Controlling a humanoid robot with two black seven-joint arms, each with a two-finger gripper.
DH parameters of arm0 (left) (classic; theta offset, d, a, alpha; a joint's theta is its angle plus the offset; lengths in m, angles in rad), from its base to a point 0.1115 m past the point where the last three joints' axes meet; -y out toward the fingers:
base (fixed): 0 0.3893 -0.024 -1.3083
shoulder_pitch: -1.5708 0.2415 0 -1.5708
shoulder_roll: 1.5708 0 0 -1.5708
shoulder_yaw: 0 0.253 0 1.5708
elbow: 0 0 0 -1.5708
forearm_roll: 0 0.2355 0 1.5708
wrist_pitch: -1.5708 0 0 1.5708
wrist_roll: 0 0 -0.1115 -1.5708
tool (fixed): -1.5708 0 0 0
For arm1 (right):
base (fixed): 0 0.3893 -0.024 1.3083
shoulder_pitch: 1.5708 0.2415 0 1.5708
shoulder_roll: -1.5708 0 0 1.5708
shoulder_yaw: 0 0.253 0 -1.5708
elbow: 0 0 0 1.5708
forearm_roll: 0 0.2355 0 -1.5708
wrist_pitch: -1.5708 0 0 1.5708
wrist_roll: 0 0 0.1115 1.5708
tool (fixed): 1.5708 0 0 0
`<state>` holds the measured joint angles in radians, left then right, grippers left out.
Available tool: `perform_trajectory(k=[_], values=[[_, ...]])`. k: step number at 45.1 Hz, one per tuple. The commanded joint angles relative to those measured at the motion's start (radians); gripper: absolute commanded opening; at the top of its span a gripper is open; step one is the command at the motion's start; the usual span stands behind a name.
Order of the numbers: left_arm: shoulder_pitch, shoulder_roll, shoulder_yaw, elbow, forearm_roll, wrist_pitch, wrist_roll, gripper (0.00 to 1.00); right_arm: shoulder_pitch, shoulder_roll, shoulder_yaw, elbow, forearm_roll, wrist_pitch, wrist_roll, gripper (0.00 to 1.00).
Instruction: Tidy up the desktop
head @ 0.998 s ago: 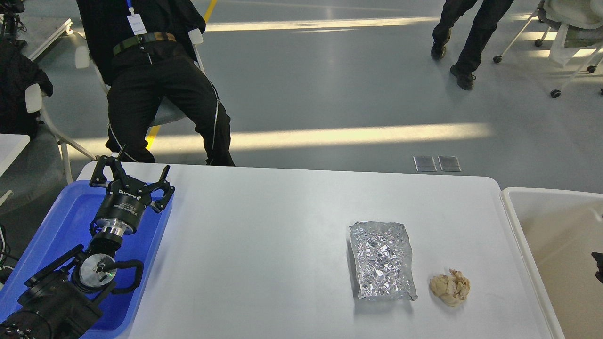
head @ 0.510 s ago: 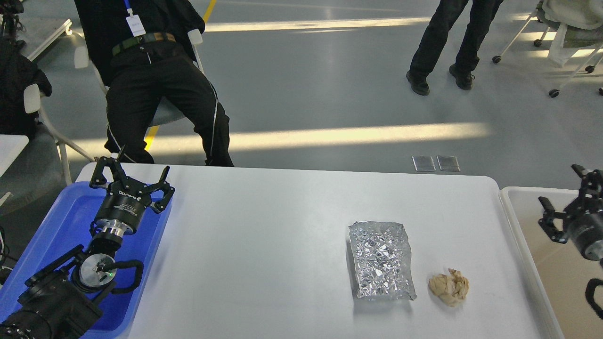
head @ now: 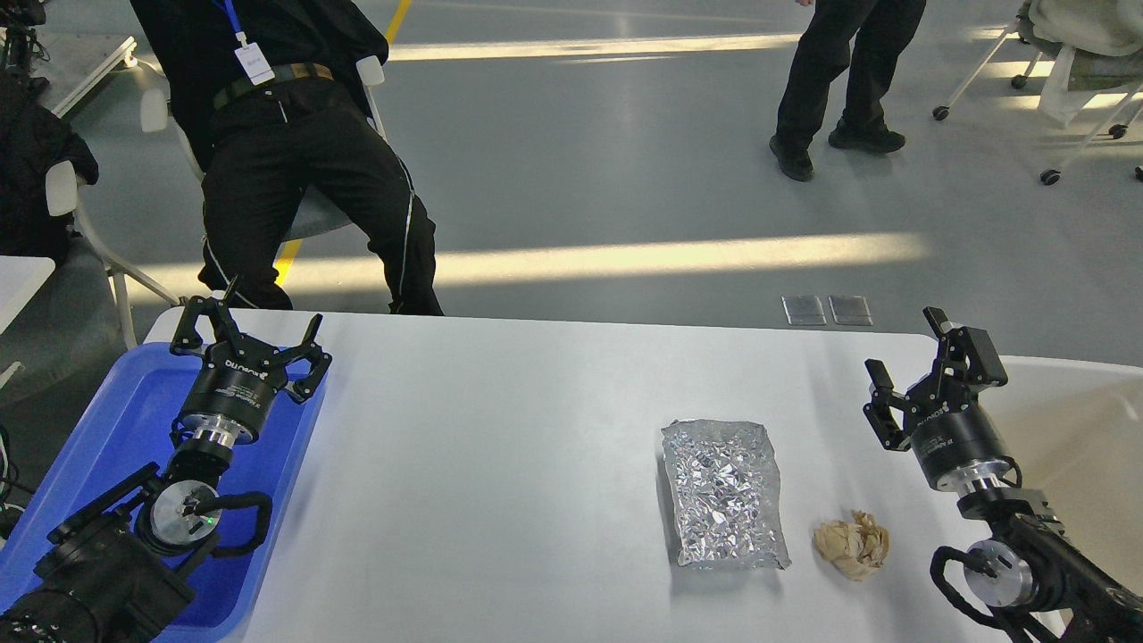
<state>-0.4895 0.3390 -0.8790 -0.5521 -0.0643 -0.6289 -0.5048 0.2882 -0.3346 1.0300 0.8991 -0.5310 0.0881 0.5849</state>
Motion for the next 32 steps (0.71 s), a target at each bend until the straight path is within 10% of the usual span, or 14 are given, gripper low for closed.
perform_trajectory(k=[1,32], values=[[0.0,0.0,0.0,0.0,0.0,0.0,0.0,1.0,0.043,0.055,0.044,-0.092,-0.049,-0.034,0.007,1.0],[0.0,0.0,0.0,0.0,0.0,0.0,0.0,1.0,0.092,0.052,-0.018,-0.121,-0.03,-0.102,0.009,1.0]])
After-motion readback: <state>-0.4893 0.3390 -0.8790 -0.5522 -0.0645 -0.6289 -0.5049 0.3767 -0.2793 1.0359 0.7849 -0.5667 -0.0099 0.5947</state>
